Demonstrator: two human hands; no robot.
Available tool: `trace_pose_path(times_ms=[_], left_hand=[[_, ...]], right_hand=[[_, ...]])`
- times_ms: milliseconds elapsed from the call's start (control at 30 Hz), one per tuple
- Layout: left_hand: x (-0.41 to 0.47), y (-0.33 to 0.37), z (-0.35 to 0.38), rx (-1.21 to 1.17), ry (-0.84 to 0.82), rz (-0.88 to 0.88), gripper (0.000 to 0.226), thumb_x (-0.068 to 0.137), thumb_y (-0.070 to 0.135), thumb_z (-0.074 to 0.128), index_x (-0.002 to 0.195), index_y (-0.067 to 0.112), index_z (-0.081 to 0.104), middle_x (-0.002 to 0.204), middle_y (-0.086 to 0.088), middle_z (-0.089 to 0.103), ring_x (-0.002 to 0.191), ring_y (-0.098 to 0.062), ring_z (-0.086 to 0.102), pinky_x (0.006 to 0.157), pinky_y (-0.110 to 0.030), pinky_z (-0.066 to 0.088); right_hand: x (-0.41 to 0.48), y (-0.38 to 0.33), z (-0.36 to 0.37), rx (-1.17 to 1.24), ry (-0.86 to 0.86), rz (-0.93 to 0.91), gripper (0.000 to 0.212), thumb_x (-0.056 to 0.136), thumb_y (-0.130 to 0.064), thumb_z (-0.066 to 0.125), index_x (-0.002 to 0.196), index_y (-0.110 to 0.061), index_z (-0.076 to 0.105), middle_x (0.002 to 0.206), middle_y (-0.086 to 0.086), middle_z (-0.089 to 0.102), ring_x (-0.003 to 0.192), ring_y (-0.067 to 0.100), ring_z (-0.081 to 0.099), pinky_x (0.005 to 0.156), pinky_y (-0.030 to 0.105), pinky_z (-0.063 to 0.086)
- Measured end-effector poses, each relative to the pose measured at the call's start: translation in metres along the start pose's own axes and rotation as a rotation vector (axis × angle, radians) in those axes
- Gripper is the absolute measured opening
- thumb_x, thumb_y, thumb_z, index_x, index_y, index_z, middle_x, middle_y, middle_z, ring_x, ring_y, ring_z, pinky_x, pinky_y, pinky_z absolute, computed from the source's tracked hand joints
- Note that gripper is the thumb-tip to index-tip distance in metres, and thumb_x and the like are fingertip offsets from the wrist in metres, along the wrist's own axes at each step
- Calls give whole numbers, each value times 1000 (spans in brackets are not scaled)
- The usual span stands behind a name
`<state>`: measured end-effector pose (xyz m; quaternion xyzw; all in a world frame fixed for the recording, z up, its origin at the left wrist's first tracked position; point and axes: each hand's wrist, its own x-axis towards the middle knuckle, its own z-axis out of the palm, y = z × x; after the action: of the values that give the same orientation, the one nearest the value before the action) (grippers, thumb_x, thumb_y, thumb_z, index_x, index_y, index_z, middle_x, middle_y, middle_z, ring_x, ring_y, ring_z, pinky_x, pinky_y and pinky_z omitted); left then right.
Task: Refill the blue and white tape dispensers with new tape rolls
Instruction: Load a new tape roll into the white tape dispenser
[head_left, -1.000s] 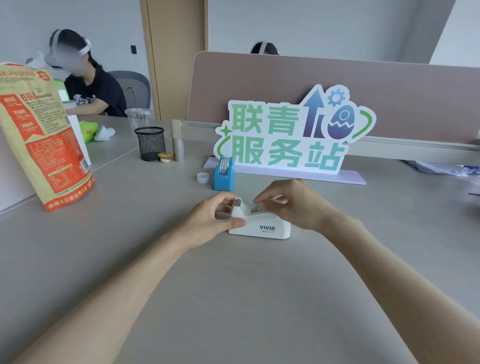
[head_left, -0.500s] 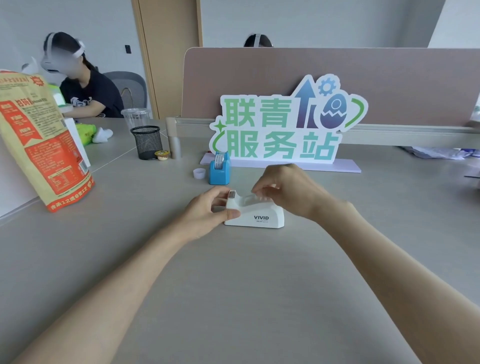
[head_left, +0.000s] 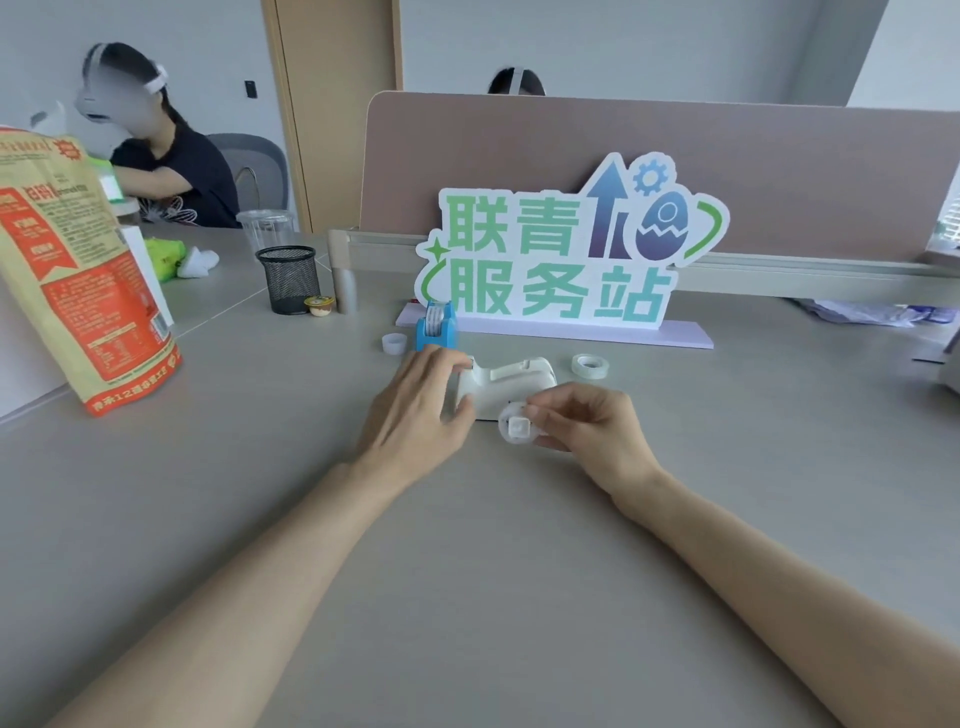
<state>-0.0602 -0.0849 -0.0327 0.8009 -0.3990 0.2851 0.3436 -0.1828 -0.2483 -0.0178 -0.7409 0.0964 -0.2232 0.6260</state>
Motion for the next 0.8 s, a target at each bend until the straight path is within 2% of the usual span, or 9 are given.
trace_pose_path(times_ms=[133, 233, 300, 433, 533, 600, 667, 800], left_hand=[[-3, 16, -4, -16, -114, 164, 16, 80, 32, 57, 92, 23, 52, 88, 10, 57, 93, -10, 53, 65, -36, 52], [-2, 18, -3, 7, -162, 264, 20, 81, 39, 63, 90, 23, 56, 82, 10, 56, 82, -9, 54, 59, -34, 50], [-2, 19, -3, 31, -161, 317, 22, 82, 42, 64, 92, 22, 60, 79, 10, 58, 78, -7, 53, 55, -33, 50], [-2, 23, -3, 49, -138, 336, 30, 84, 49, 57, 91, 20, 64, 77, 9, 61, 75, -10, 57, 51, -34, 49], [-4, 25, -2, 22, -157, 297, 28, 84, 48, 60, 93, 21, 64, 79, 10, 64, 76, -8, 58, 54, -34, 51], [-5, 25, -1, -16, -198, 240, 28, 83, 47, 61, 96, 23, 63, 81, 10, 65, 74, -1, 51, 59, -34, 51], [-4, 26, -1, -54, -245, 183, 26, 85, 44, 62, 99, 23, 61, 83, 10, 64, 73, 0, 45, 65, -34, 50], [-2, 28, 1, 40, -274, 270, 26, 89, 42, 53, 101, 19, 58, 89, 8, 64, 82, -13, 58, 63, -34, 49]], right_hand=[[1, -1, -2, 115, 1, 78, 17, 79, -6, 77, 89, 4, 67, 88, 15, 70, 79, 19, 69, 70, 27, 61], [3, -1, -4, 189, 22, 105, 24, 79, -4, 77, 94, 10, 64, 85, 15, 69, 77, 20, 70, 65, 23, 58], [3, -2, -3, 183, 22, 100, 19, 80, -4, 76, 89, 6, 64, 78, 11, 69, 74, 18, 70, 65, 24, 59], [1, -2, -1, 127, 5, 71, 15, 80, -4, 76, 74, -5, 62, 66, 3, 66, 65, 15, 69, 69, 28, 62], [1, -1, -2, 89, 3, 59, 17, 79, -5, 77, 72, -5, 61, 68, 8, 63, 63, 15, 68, 69, 27, 60], [1, -1, -3, 42, 5, 47, 19, 80, -4, 76, 70, -8, 61, 70, 9, 62, 63, 14, 64, 70, 26, 58], [2, -1, -4, 19, -7, 41, 21, 81, -4, 76, 68, -11, 60, 70, 7, 60, 60, 10, 61, 66, 21, 54], [4, -3, -6, 26, -9, 74, 25, 79, -8, 78, 67, -13, 57, 64, 2, 57, 52, 9, 55, 54, 16, 46]])
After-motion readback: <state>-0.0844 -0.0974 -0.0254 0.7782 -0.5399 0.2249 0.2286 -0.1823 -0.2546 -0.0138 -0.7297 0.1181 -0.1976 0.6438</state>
